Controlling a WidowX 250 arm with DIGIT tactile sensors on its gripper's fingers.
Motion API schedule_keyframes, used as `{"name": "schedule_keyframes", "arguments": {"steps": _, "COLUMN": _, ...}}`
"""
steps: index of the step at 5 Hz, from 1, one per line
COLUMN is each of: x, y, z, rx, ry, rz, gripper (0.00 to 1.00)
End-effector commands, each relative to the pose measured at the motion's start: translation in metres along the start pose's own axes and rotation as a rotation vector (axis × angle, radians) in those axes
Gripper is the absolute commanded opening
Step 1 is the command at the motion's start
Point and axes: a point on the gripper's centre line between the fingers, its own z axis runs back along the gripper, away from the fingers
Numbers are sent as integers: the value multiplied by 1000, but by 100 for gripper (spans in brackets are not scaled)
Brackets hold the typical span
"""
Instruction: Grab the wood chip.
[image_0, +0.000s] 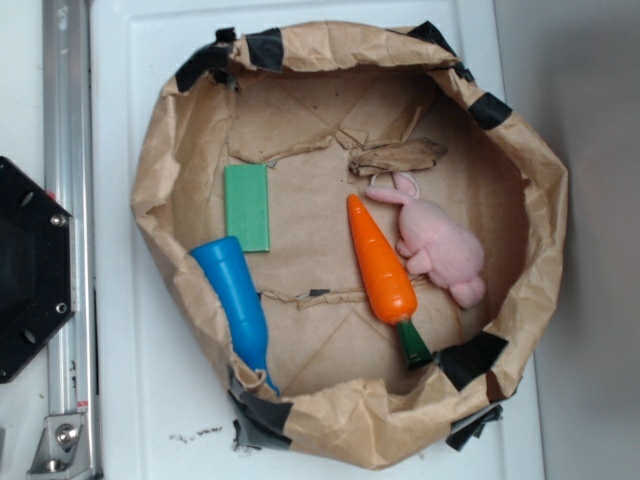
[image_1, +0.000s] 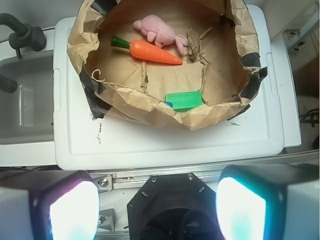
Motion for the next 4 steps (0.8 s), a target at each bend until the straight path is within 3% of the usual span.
{"name": "schedule_keyframes", "arguments": {"steps": 1, "x": 0, "y": 0, "z": 0, "rx": 0, "ry": 0, "rz": 0, "gripper": 100}}
{"name": "schedule_keyframes", "arguments": {"steps": 2, "x": 45, "y": 25, "z": -55, "rx": 106, "ry": -31, "rz": 182, "gripper": 100}}
{"name": "schedule_keyframes", "arguments": {"steps": 4, "x": 101, "y": 59, "z": -113, "rx": 103, "ry": -23, "rz": 244, "gripper": 100}}
